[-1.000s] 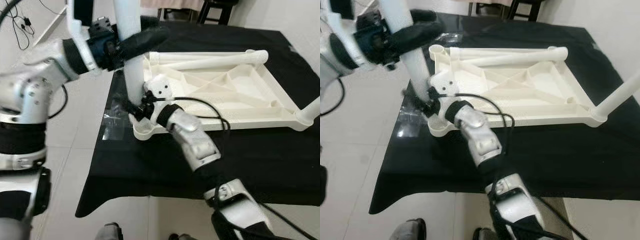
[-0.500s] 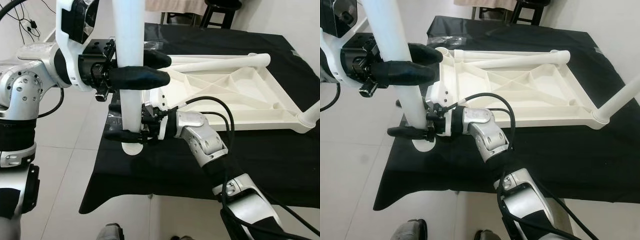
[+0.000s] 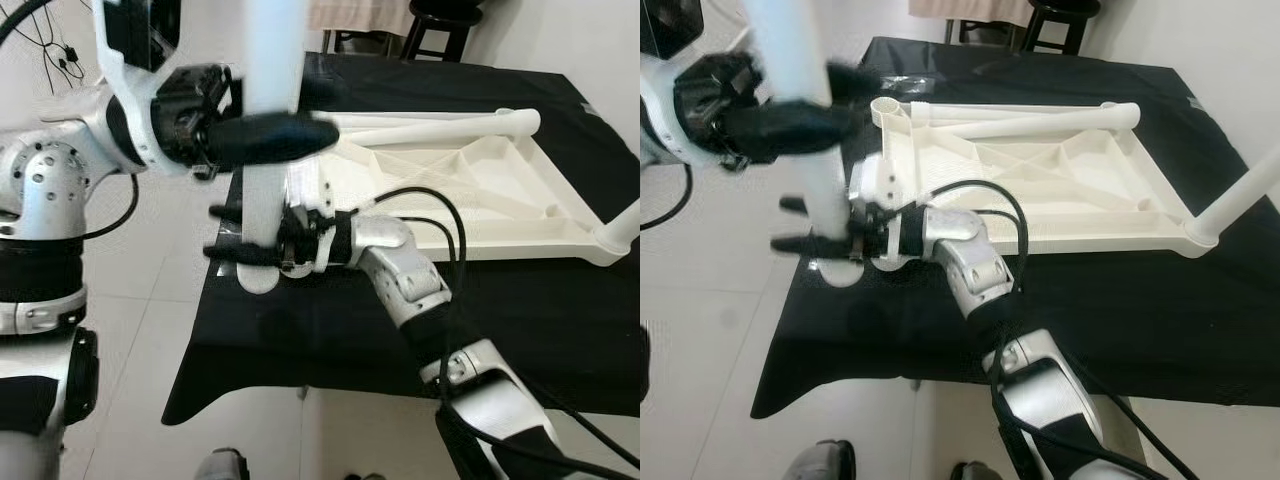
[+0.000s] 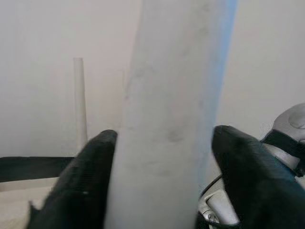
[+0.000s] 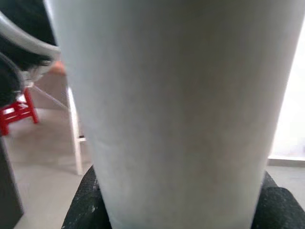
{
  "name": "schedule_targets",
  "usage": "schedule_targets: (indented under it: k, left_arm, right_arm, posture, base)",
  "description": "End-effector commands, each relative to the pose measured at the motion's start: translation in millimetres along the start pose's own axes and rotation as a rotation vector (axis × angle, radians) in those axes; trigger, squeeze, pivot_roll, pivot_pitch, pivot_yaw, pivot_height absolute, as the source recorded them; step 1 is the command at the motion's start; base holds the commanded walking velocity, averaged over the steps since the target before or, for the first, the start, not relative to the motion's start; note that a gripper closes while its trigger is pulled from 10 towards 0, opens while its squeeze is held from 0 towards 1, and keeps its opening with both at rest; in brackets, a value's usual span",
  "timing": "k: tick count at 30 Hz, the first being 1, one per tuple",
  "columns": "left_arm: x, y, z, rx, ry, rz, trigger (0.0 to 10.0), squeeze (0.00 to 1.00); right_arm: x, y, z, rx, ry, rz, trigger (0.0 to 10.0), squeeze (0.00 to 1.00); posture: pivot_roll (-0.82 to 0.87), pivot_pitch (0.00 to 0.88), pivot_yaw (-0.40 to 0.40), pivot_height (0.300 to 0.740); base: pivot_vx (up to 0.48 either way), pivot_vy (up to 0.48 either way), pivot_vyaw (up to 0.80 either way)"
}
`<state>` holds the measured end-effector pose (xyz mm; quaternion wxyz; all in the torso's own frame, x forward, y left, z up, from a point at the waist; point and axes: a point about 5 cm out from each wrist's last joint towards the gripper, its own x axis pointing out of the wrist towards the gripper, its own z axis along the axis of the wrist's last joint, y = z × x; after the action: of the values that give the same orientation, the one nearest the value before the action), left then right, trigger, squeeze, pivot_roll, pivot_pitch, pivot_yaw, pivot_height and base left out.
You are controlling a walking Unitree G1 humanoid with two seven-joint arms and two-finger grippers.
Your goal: Building children table
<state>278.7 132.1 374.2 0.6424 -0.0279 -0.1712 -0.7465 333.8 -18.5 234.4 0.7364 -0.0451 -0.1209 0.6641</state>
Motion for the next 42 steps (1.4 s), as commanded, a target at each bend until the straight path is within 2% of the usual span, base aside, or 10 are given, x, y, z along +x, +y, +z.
schedule_targets:
  k: [1,8,11,17,21,22,24,25,33,42]
  left_arm:
    - [15.7,-2.3,-0.2,-0.018,-0.044,-0.043,10.0,1.0]
    - [-8.6,2.8,3.0,0.055,-0.081,0.223,10.0,1.0]
    - [-78.1,-6.0,-7.5,0.092,-0.068,0.682,10.0,1.0]
    - [-123.1,-47.4,-47.1,0.04,0.088,0.999,10.0,1.0]
    - [-108.7,-79.1,-73.8,-0.047,0.123,1.02,10.0,1.0]
    - [-95.1,-92.3,-86.5,-0.089,0.16,0.983,10.0,0.0]
    - [-85.8,-101.1,-94.1,-0.117,0.182,0.955,10.0,0.0]
    - [-73.0,-113.4,-103.3,-0.138,0.237,0.911,10.0,0.0]
    - [-37.7,-161.4,-141.2,-0.223,0.421,0.809,10.0,0.0]
    - [-28.9,-163.9,-131.6,-0.142,0.404,0.887,10.0,0.0]
  right_arm:
    - [-0.8,-10.4,-6.8,0.043,0.038,-0.133,0.0,0.0]
    - [-7.2,-25.7,-3.3,0.042,0.008,-0.319,0.0,0.0]
    - [-20.7,-44.0,1.5,0.038,-0.008,-0.506,0.0,0.0]
    - [-30.6,-55.4,7.7,0.027,-0.016,-0.592,0.0,0.0]
    - [-32.7,-57.3,11.4,0.032,-0.032,-0.584,0.0,0.0]
    - [-30.2,-54.4,14.1,0.044,-0.06,-0.529,2.8,0.0]
    - [-28.4,-52.1,16.0,0.052,-0.08,-0.489,2.8,0.0]
    - [-25.9,-48.4,19.2,0.064,-0.111,-0.435,10.0,0.0]
    - [-17.3,-36.2,18.0,0.049,-0.109,-0.278,10.0,0.0]
    - [-13.0,-34.6,16.1,0.042,-0.082,-0.195,10.0,0.0]
  posture:
    - [0.13,0.107,-0.051,0.74]
    - [0.13,0.125,-0.053,0.74]
    - [0.15,0.156,-0.058,0.74]
    - [0.17,0.196,-0.069,0.74]
    - [0.18,0.229,-0.071,0.74]
    - [0.18,0.244,-0.068,0.74]
    - [0.18,0.244,-0.068,0.74]
    - [0.19,0.262,-0.068,0.74]
    - [0.19,0.324,-0.072,0.74]
    - [0.2,0.384,-0.083,0.74]
  base:
    - [0.0,0.0,0.0]
    - [0.0,0.0,0.0]
    - [0.0,0.0,0.0]
    - [0.0,0.0,0.0]
    - [0.0,0.0,0.0]
    - [0.0,0.0,0.0]
    - [0.0,0.0,0.0]
    - [0.0,0.0,0.0]
    - [0.0,0.0,0.0]
    - [0.0,0.0,0.0]
